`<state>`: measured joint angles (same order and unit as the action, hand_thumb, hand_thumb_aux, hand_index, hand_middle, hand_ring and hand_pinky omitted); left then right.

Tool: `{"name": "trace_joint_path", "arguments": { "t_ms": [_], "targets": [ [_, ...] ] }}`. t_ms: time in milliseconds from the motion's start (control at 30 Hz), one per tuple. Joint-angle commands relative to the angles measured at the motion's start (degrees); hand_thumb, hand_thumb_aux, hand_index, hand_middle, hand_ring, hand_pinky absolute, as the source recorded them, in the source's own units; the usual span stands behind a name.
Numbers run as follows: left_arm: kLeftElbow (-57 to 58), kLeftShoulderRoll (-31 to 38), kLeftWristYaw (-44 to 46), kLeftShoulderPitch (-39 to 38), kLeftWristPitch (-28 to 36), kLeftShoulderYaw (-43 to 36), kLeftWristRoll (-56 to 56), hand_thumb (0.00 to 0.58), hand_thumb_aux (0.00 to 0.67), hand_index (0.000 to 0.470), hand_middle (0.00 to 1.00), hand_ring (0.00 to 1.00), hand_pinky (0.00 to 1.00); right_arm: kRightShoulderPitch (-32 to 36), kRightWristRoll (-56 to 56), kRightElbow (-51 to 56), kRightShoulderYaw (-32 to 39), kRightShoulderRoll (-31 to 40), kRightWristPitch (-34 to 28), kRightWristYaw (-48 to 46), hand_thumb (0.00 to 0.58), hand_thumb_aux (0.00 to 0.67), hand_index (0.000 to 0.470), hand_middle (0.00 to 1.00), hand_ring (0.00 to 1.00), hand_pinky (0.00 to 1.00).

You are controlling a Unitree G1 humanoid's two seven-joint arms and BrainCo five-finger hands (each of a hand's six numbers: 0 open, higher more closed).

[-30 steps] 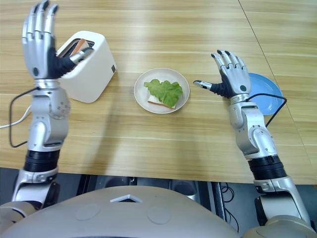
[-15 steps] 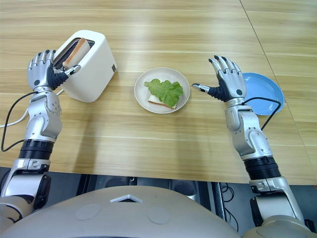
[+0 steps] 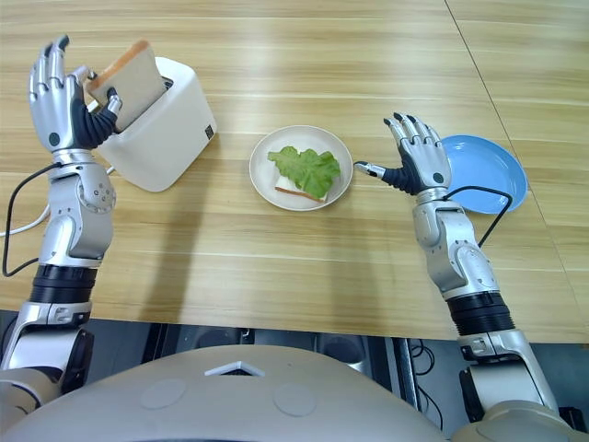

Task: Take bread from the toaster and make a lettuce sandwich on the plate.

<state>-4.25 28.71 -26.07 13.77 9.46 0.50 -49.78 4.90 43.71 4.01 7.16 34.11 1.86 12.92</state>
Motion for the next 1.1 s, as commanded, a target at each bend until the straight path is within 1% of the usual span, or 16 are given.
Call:
{"name": "trace_joint_path", "arguments": {
  "t_ms": [33,67,133,167,267,367,467,567,733,867,1000,1100],
  "targets": [
    [-9.6,-1.3,-5.5,-2.4,-5.4,4.4,3.0,0.580,0.670,0.460,0.00,0.00,0.00,-0.3,0.3,0.8,0.3,-0.3,0.2,0.0,0.000,0.000,0.000,0.00,0.00,0.00],
    [-12.8,-1.9,-6.2,-2.8,-7.2,6.0,4.9,0.580,0.670,0.460,0.00,0.00,0.00,-0.3,0.3,0.9,0.3,-0.3,0.3,0.0,0.000,0.000,0.000,0.00,0.00,0.00],
    [-17.2,-3.9,-4.9,-2.7,-11.3,8.8,12.8,0.580,0.670,0.460,0.00,0.00,0.00,-0.3,0.1,1.0,0.0,-0.3,0.4,0.1,0.000,0.000,0.000,0.00,0.00,0.00],
    [-17.8,-4.4,-3.1,-2.2,-13.2,9.1,16.5,0.580,0.670,0.460,1.00,1.00,1.00,-0.4,-0.1,1.1,-0.1,-0.4,0.4,0.2,0.000,0.000,0.000,0.00,0.00,0.00],
    [-14.0,-6.1,4.7,-0.5,-17.4,7.3,27.7,0.580,0.670,0.460,1.00,1.00,1.00,-0.5,-1.0,1.5,-0.7,-0.7,0.7,0.5,0.000,0.000,0.000,0.00,0.00,0.00],
    [-6.0,-9.7,15.1,1.2,-18.4,3.5,38.9,0.580,0.670,0.460,1.00,1.00,1.00,0.0,-3.5,2.6,-2.2,-0.6,1.8,0.5,0.000,0.000,0.000,0.00,0.00,0.00],
    [6.5,-13.9,28.3,3.5,-17.2,-1.5,47.1,0.580,0.670,0.460,1.00,1.00,1.00,0.6,-7.1,4.1,-6.6,1.4,2.7,1.0,0.000,0.000,0.000,0.00,0.00,0.00],
    [19.6,-15.6,35.9,5.8,-19.7,-3.8,49.1,0.580,0.670,0.460,1.00,1.00,1.00,1.2,-9.6,5.1,-10.0,3.1,3.5,1.1,0.000,0.000,0.000,0.00,0.00,0.00],
    [38.4,-18.3,43.1,12.1,-24.2,-5.1,50.2,0.580,0.670,0.460,1.00,1.00,1.00,1.9,-12.2,6.0,-12.5,4.1,5.1,0.5,0.000,0.000,0.000,0.00,0.00,0.00],
    [54.6,-20.3,44.3,19.8,-28.5,-6.9,47.1,0.580,0.670,0.460,1.00,1.00,1.00,2.3,-12.7,6.0,-11.7,3.1,4.9,-0.2,0.000,0.000,0.000,0.00,0.00,0.00],
    [64.4,-22.2,44.8,25.8,-32.4,-6.7,46.2,0.580,0.670,0.460,1.00,1.00,1.00,4.5,-12.4,7.6,-10.0,1.8,5.2,-0.4,0.000,0.000,0.000,0.00,0.00,0.00],
    [67.7,-23.2,46.3,29.0,-34.7,-5.8,46.7,0.580,0.670,0.460,1.00,1.00,1.00,5.3,-11.9,8.3,-9.3,1.4,5.4,-0.3,0.000,0.000,0.000,0.00,0.00,0.00]
  ]
}}
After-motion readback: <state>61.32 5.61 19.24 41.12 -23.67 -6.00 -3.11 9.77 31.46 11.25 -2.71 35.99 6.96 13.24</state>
